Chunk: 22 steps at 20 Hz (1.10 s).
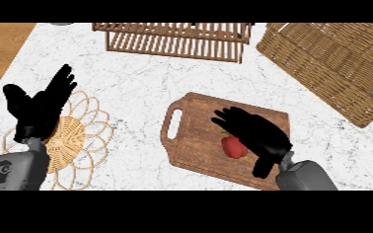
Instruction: Pick the bell pepper from the cutting board and place it in the basket
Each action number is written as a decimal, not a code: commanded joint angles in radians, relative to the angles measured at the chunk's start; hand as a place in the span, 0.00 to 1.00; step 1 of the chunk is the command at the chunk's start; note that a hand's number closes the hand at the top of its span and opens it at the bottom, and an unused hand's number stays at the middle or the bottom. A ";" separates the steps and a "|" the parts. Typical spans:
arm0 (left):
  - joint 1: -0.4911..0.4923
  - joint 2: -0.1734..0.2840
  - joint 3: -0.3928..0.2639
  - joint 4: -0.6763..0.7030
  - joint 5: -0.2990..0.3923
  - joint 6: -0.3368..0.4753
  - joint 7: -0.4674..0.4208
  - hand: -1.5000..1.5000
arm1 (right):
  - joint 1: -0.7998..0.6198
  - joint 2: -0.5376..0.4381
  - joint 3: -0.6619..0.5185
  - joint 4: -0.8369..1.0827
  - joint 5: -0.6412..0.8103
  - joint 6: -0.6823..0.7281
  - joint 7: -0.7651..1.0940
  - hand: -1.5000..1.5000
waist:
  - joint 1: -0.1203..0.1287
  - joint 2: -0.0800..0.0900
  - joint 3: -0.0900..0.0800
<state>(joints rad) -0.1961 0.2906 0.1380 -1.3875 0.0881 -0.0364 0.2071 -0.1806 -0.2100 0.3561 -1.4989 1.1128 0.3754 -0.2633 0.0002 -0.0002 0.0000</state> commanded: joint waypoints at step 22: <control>-0.031 -0.021 0.024 -0.012 -0.019 -0.024 0.017 0.50 | -0.087 0.207 -0.237 0.205 -0.011 -0.200 0.507 1.00 | -0.001 0.021 0.008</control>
<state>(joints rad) -0.2102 0.2731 0.1617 -1.3977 0.0698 -0.0679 0.2216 -0.2502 -0.0490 0.2550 -1.3152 1.1979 0.2447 0.0241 0.0050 0.0065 -0.0018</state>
